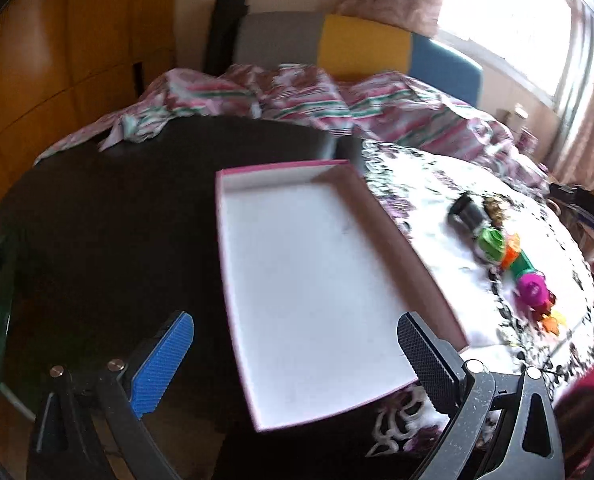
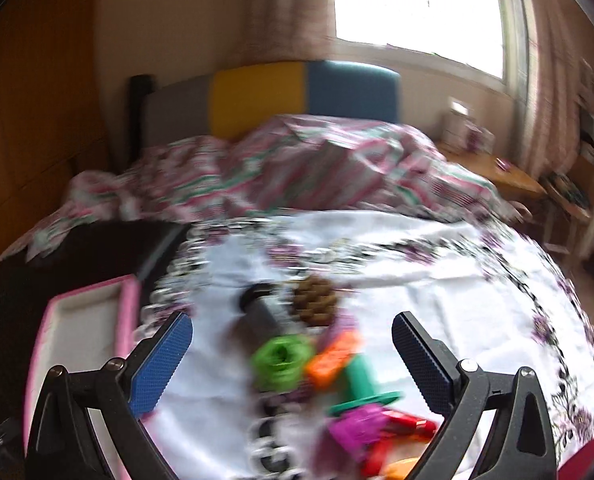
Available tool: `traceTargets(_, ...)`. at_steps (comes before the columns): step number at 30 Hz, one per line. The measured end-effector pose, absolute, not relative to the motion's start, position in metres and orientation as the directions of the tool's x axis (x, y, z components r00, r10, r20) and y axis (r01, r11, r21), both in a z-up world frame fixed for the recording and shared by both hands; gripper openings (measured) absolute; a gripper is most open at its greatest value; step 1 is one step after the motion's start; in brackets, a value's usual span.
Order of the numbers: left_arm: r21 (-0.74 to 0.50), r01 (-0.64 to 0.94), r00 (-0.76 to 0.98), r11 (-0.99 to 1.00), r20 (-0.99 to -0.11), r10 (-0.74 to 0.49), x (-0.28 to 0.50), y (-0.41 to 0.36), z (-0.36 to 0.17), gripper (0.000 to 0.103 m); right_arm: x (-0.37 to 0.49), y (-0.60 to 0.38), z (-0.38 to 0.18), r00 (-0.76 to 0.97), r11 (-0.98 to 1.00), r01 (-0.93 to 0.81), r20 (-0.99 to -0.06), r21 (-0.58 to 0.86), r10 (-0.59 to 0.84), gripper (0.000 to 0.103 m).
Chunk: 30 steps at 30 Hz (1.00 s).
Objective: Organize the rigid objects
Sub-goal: 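Move the left tool over the toy pile on the cloth, then grasp the green plug-in device with the left tool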
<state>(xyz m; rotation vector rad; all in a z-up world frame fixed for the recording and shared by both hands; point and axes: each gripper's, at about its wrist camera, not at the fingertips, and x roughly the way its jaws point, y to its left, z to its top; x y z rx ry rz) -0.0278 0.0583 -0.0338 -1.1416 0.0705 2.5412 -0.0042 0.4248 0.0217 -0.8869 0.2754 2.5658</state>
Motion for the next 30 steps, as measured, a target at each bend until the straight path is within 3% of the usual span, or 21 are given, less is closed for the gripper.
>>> traceTargets(6,-0.073,-0.442,-0.585,-0.894,-0.732,0.349,-0.036,0.099,-0.021,0.103,0.01,0.484,-0.016,-0.644,-0.798,-0.577,-0.699,0.177,0.311,0.102)
traceTargets(12,-0.061,-0.555,-0.539,-0.83,-0.734,0.414,-0.048,0.167,-0.015,0.102,0.02,0.502,-0.018,-0.675,-0.753,-0.587,-0.693,0.297,0.253,0.102)
traceTargets(16,-0.046,-0.623,-0.496,-0.781,-0.748,0.44,-0.062,0.221,-0.019,0.1,0.025,0.504,-0.017,-0.681,-0.735,-0.595,-0.69,0.327,0.245,0.102)
traceTargets(20,-0.017,-0.698,-0.445,-0.715,-0.773,0.452,-0.074,0.277,-0.031,0.092,0.022,0.509,-0.02,-0.684,-0.722,-0.597,-0.693,0.35,0.229,0.102)
traceTargets(27,0.011,-0.798,-0.364,-0.602,-0.805,0.468,-0.089,0.34,-0.054,0.091,0.024,0.516,-0.021,-0.688,-0.703,-0.603,-0.692,0.376,0.219,0.102)
traceTargets(30,0.0,-0.818,-0.321,-0.575,-0.83,0.457,-0.098,0.359,-0.066,0.086,0.026,0.52,-0.022,-0.692,-0.691,-0.606,-0.69,0.395,0.212,0.102)
